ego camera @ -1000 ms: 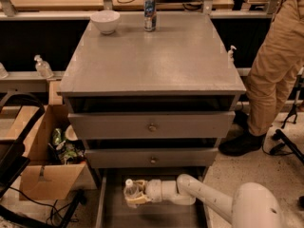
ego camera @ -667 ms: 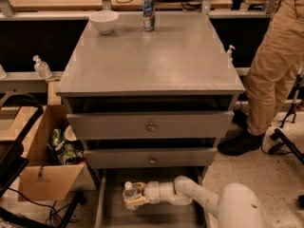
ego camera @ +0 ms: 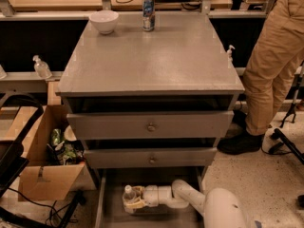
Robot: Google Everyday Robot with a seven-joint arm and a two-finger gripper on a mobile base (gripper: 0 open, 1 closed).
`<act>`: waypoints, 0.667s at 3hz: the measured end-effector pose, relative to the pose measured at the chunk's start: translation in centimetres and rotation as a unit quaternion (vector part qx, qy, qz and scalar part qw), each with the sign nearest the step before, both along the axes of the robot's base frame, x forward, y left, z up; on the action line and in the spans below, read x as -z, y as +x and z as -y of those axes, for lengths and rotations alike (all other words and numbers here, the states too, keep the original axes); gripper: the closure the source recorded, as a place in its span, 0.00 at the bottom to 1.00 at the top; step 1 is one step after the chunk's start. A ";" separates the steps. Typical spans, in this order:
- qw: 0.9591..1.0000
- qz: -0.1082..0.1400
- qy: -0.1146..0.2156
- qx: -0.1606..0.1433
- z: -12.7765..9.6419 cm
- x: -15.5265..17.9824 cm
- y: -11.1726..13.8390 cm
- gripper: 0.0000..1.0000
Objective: Place blue plastic bottle into bottom drawer
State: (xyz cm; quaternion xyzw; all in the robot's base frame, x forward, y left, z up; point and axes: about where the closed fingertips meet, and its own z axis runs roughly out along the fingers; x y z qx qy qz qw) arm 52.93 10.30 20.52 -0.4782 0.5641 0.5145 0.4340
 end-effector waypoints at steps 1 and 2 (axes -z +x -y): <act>1.000 0.000 0.001 0.000 -0.1 0.1 0.0 0.84; 1.000 -0.001 0.002 -0.002 -0.3 0.1 -0.1 0.61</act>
Offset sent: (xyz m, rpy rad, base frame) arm 0.0007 0.0006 -0.0014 0.0008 -0.0002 -0.0009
